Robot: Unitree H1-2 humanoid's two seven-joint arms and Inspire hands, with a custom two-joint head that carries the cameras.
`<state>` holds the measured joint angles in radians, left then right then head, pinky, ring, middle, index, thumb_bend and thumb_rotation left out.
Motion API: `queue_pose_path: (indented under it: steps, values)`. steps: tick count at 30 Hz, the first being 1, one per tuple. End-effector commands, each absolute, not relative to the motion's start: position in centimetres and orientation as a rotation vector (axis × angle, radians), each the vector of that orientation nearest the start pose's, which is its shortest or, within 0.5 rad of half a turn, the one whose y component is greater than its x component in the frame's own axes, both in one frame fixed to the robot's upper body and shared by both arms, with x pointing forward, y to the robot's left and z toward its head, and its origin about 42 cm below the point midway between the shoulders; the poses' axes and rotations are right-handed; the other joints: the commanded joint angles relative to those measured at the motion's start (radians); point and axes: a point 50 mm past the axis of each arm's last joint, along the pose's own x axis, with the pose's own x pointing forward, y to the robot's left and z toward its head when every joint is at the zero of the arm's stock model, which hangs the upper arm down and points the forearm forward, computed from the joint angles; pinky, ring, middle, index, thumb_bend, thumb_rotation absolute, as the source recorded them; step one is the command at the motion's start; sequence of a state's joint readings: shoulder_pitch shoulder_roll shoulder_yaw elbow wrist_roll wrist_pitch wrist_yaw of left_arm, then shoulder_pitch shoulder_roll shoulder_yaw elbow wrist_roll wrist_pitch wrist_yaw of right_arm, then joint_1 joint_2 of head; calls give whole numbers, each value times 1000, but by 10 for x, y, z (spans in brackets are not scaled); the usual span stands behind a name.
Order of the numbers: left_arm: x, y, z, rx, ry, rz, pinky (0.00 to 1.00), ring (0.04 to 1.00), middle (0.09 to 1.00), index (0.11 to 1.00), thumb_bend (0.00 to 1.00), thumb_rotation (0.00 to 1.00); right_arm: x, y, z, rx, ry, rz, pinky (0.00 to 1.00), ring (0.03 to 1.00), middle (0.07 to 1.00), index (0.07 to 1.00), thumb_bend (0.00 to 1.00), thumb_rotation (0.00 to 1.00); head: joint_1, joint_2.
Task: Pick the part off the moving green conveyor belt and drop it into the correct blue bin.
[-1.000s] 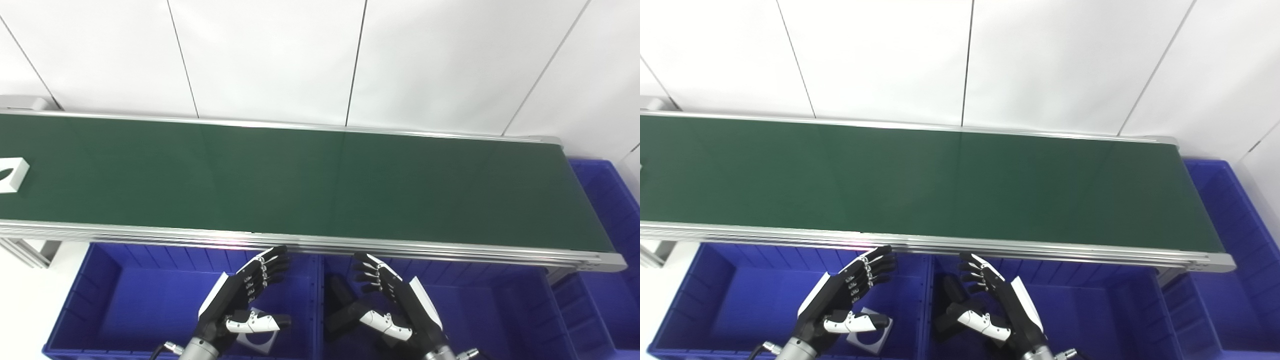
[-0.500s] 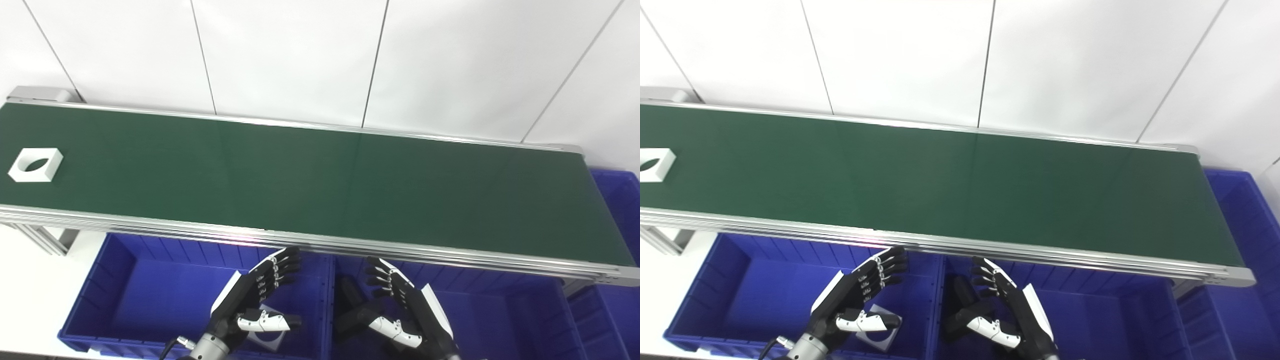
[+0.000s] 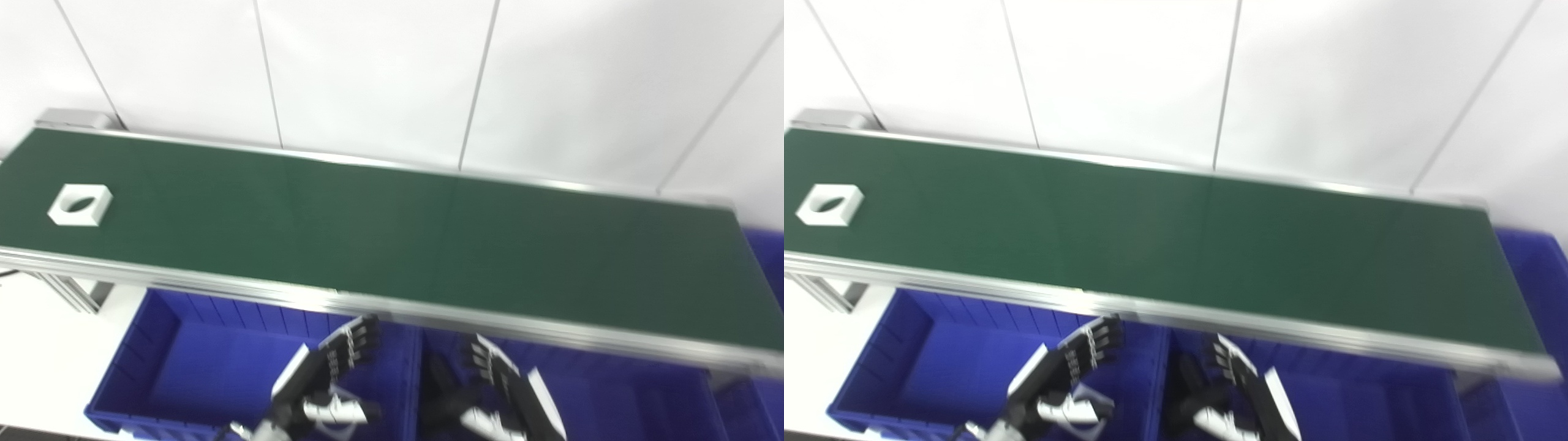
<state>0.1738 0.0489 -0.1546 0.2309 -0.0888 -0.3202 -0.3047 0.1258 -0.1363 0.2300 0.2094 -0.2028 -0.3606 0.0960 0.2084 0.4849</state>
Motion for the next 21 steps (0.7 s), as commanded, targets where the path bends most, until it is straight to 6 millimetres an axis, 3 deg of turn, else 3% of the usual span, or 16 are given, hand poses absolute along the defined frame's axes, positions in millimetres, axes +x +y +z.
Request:
queue_pose_path:
  steps: [1,9,21]
  values:
    - [210,177,21,-68,13,-396,860,872,874,870,1000,237,224,-197,35,-286,-114,375,694,781,826,877,632,498,3,-2]
    - [213,176,16,-78,20,-397,834,860,865,856,1000,203,227,-199,28,-288,-109,376,687,776,822,873,595,472,34,-51]
    - [216,173,7,-74,18,-387,825,855,856,835,1000,200,231,-201,21,-267,-80,373,687,778,820,874,638,486,96,-123]
